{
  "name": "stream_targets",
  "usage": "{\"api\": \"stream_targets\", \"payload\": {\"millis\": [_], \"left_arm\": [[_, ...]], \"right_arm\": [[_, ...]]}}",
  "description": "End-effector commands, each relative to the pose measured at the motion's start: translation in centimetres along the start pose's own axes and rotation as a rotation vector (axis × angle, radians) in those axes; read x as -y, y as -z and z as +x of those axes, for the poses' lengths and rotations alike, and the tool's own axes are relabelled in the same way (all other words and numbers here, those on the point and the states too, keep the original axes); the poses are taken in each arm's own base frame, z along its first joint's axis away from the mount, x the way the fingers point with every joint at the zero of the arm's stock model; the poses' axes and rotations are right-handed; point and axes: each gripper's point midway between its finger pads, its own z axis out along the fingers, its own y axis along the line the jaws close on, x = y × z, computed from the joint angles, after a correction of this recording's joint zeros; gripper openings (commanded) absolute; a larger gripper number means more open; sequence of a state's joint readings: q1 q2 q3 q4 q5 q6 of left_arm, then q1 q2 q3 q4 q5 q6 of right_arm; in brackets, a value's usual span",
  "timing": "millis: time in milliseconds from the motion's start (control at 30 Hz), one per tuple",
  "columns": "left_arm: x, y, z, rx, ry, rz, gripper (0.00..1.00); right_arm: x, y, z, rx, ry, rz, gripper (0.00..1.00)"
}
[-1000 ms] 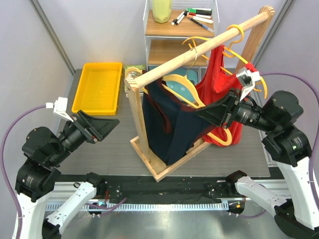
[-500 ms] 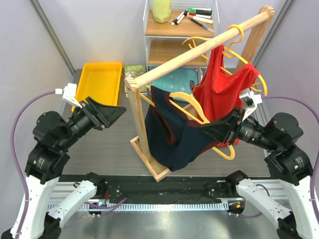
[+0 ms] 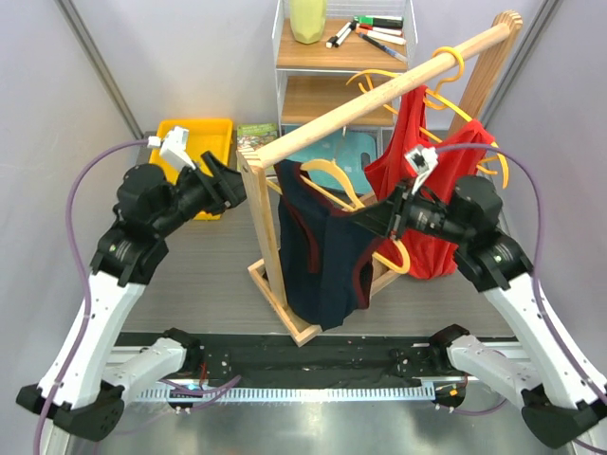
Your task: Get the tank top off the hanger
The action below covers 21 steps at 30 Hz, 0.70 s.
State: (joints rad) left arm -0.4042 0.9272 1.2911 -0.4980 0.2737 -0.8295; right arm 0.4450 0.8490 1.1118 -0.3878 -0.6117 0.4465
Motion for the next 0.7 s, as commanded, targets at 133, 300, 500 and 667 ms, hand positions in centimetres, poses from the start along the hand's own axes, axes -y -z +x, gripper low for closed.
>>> {"api": "stream_targets", "payload": {"millis": [133, 300, 500, 667], "left_arm": [[-2.0, -3.2, -3.2, 0.03, 0.02, 0.024, 0.58], [-4.4, -4.3, -3.5, 0.042, -0.026, -0.039, 0.59], [-6.5, -6.8, -2.1, -0.044, -0.042, -0.053, 0.58], [-7.3, -7.1, -1.9, -0.024, -0.058, -0.055, 0.49]], "right_arm": [[-1.0, -3.7, -5.4, 0.132, 0.088, -0.135, 0.01], [-0.6, -5.2, -5.7, 0.117, 0.084, -0.163, 0.01], [-1.0, -6.1, -6.5, 0.137, 0.047, -0.217, 0.01], [-1.4, -6.6, -6.4, 0.138, 0.014, -0.267, 0.01]]}}
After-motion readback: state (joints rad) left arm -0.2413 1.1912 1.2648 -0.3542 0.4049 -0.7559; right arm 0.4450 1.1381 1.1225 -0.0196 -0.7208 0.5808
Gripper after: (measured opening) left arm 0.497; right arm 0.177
